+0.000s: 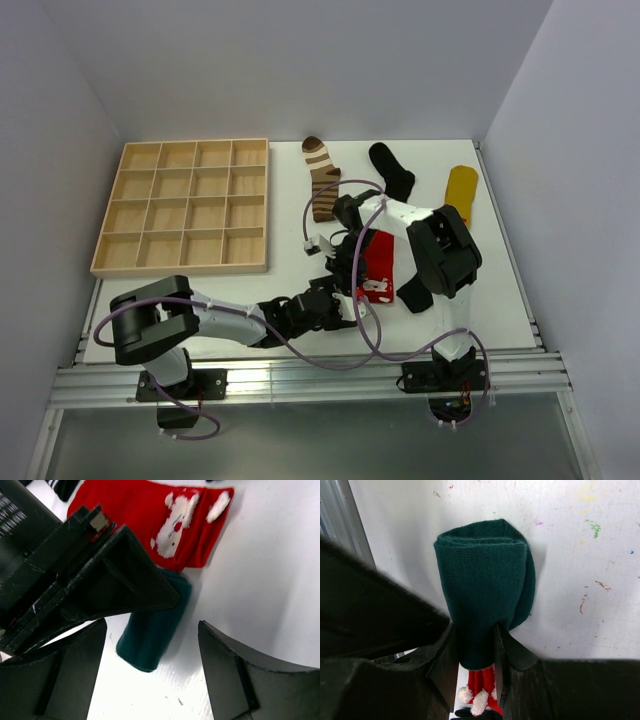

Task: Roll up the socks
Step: Roll the sock at the center of the board.

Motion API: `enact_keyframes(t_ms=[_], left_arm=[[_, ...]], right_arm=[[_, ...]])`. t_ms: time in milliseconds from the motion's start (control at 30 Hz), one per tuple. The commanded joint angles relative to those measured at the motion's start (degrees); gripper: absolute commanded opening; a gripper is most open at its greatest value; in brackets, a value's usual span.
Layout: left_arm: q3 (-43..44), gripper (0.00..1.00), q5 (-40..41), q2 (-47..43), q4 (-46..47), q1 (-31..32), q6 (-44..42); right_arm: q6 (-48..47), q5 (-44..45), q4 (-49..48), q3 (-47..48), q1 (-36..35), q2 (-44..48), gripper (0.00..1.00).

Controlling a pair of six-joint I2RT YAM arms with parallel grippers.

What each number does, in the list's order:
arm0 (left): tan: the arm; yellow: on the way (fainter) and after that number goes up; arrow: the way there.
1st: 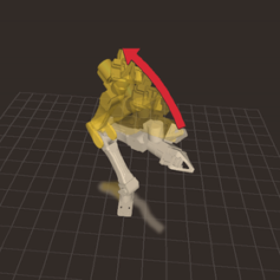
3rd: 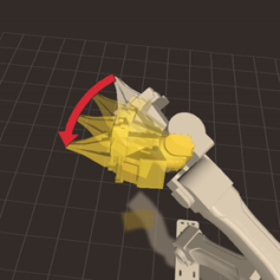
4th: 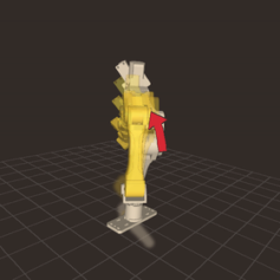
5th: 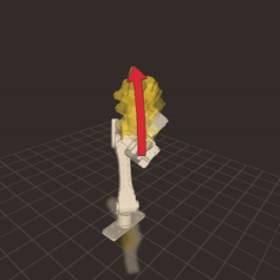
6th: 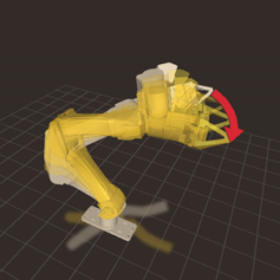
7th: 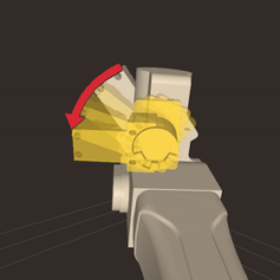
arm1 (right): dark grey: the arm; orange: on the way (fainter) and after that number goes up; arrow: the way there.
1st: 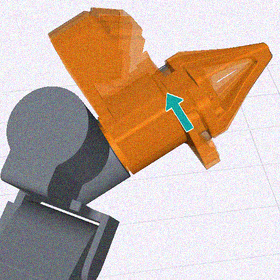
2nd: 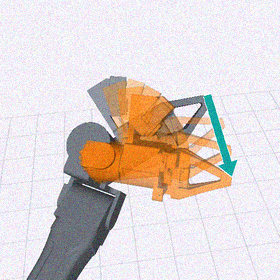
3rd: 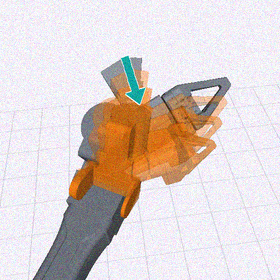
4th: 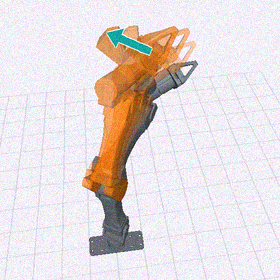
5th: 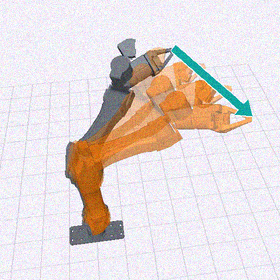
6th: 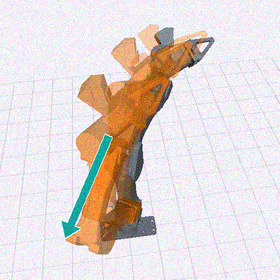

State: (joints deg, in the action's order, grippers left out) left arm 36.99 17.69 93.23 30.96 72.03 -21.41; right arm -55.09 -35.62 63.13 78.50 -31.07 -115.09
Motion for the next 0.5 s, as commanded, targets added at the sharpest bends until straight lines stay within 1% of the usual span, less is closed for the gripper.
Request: enact_keyframes(t_ms=[0, 200, 300, 367, 467], left_arm=[[1.94, 0.79, -2.66, 0.81, 1.83, -1.54, -2.41], [2.47, 0.77, -7.23, 0.55, 1.38, -4.26, -0.57], [4.22, 0.76, -10.83, 1.60, -0.89, -5.06, 0.66], [5.71, 0.72, -12.06, 3.00, -3.52, -5.06, 0.84], [5.37, 0.72, -14.52, 2.84, -3.36, -5.76, 2.68]], right_arm=[[-0.63, 4.41, -0.38, -0.37, 0.04, -3.74, 0.13], [-1.16, 4.59, 0.32, -0.28, 0.57, -3.92, 0.13], [-1.16, 4.68, 0.41, -0.36, 0.57, -4.27, 0.13], [-1.33, 4.77, 0.67, -0.37, 0.75, -4.35, 0.12], [-1.42, 4.77, 0.76, -0.37, 1.01, -4.44, 0.12]])
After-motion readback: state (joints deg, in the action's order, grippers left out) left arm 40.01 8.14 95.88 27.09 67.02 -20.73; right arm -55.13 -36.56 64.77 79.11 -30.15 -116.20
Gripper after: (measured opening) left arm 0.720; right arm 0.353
